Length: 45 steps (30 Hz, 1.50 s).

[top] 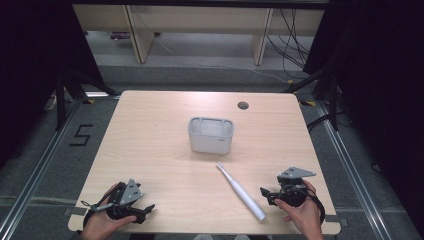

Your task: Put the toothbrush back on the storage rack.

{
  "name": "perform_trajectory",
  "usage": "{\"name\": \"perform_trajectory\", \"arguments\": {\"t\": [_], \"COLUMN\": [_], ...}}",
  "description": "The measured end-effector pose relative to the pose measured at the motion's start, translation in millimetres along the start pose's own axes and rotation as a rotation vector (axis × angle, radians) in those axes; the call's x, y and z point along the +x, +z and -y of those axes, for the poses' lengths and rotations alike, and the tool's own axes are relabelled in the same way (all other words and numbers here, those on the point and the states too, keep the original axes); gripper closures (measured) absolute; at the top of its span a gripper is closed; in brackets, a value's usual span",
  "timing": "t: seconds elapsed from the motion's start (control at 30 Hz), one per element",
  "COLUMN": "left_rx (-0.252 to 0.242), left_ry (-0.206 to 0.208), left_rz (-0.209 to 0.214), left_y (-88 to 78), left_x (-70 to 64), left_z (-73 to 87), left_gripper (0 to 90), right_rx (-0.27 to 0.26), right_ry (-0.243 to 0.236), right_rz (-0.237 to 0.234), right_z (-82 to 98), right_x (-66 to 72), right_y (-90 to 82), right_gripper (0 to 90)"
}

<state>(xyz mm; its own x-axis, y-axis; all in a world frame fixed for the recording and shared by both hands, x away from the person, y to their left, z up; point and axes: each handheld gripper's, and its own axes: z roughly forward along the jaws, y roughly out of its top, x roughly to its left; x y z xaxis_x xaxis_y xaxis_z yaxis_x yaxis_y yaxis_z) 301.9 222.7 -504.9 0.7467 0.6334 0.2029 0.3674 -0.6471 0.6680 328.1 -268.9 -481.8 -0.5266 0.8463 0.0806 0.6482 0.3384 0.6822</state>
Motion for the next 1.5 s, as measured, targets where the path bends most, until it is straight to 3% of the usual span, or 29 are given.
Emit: {"name": "perform_trajectory", "arguments": {"t": [0.07, 0.1, 0.13, 0.2, 0.3, 0.37, 0.4, 0.43, 0.47, 0.5, 0.57, 0.6, 0.63, 0.67, 0.87, 0.9, 0.97, 1.13, 1.27, 1.4, 1.43, 1.5], "left_rx": [0.0, 0.001, 0.003, 0.002, 0.005, 0.004, 0.003, 0.004, 0.004, 0.004, 0.005, 0.005, 0.005, 0.006, 0.008, 0.007, 0.006, 0.008, 0.007, 0.007, 0.007, 0.008], "left_ry": [0.0, 0.001, 0.002, -0.002, 0.002, 0.002, 0.0, 0.004, 0.002, 0.002, 0.003, 0.003, 0.002, 0.003, 0.004, 0.005, 0.0, 0.004, 0.002, 0.003, 0.003, 0.002], "left_rz": [0.0, 0.0, 0.0, -0.002, 0.001, 0.001, 0.0, 0.001, 0.001, 0.001, 0.001, 0.0, 0.0, 0.0, -0.003, -0.003, -0.002, -0.002, -0.002, -0.003, -0.003, -0.003], "left_y": [0.0, 0.2, 0.3, 0.5, 0.6, 0.6, 0.7, 0.6, 0.7, 0.7, 0.6, 0.7, 0.7, 0.8, 1.1, 1.0, 1.2, 0.8, 0.7, 1.0, 1.0, 1.1], "left_x": [0.0, -0.1, 0.0, -0.3, 0.1, -0.1, -0.3, -0.1, -0.2, -0.1, 0.0, 0.0, 0.0, 0.0, 0.1, 0.1, -0.2, 0.1, 0.3, 0.0, 0.0, 0.2], "left_z": [0.0, 0.0, 0.0, 0.1, 0.0, 0.0, 0.0, 0.0, 0.0, 0.0, 0.0, 0.0, 0.0, 0.0, -0.1, -0.1, -0.1, -0.2, 0.1, 0.0, 0.0, 0.1], "left_gripper": [16.2, 16.2, 16.2, 16.2, 16.2, 16.2, 16.2, 16.2, 16.2, 16.2, 16.2, 16.2, 16.2, 16.2, 16.2, 16.2, 16.2, 16.2, 16.2, 16.2, 16.2, 16.2], "right_rx": [-0.003, 0.003, -0.012, 0.012, 0.005, 0.018, 0.036, 0.014, 0.046, 0.046, 0.02, 0.041, 0.061, 0.048, 0.047, 0.054, 0.067, 0.097, 0.139, 0.178, 0.179, 0.199], "right_ry": [-0.026, 0.005, -0.039, -0.008, -0.042, -0.027, 0.007, -0.028, -0.014, -0.014, -0.068, -0.075, -0.045, -0.073, -0.087, -0.126, -0.104, -0.183, -0.214, -0.222, -0.204, -0.223], "right_rz": [-0.013, -0.01, -0.002, -0.01, -0.019, -0.012, -0.022, -0.015, -0.023, -0.023, -0.023, -0.024, -0.026, -0.04, -0.082, -0.089, -0.101, -0.128, -0.156, -0.163, -0.137, -0.151], "right_z": [-1.9, -2.9, -3.7, -5.5, -6.2, -7.5, -7.8, -7.7, -11.3, -11.3, -13.8, -16.0, -17.9, -20.8, -27.7, -29.2, -31.7, -39.0, -42.8, -46.0, -46.0, -47.4], "right_x": [-1.6, 0.6, -1.7, 1.5, 0.0, 0.8, 3.5, 2.0, 4.1, 4.1, 2.2, 3.0, 6.7, 8.3, 19.2, 19.8, 27.1, 36.2, 40.5, 46.4, 48.8, 50.9], "right_y": [-0.3, -2.1, -1.7, -4.8, -3.3, -4.6, -4.6, -2.5, -5.4, -5.4, -3.7, -5.3, -7.1, -6.6, -9.1, -9.1, -9.7, -2.9, 0.6, 6.4, 9.3, 13.1], "right_gripper": [23.3, 23.5, 23.7, 24.6, 25.2, 25.3, 25.6, 26.1, 26.2, 26.2, 26.7, 26.7, 27.0, 29.1, 35.6, 36.2, 38.6, 44.2, 46.0, 46.7, 46.8, 48.0]}}
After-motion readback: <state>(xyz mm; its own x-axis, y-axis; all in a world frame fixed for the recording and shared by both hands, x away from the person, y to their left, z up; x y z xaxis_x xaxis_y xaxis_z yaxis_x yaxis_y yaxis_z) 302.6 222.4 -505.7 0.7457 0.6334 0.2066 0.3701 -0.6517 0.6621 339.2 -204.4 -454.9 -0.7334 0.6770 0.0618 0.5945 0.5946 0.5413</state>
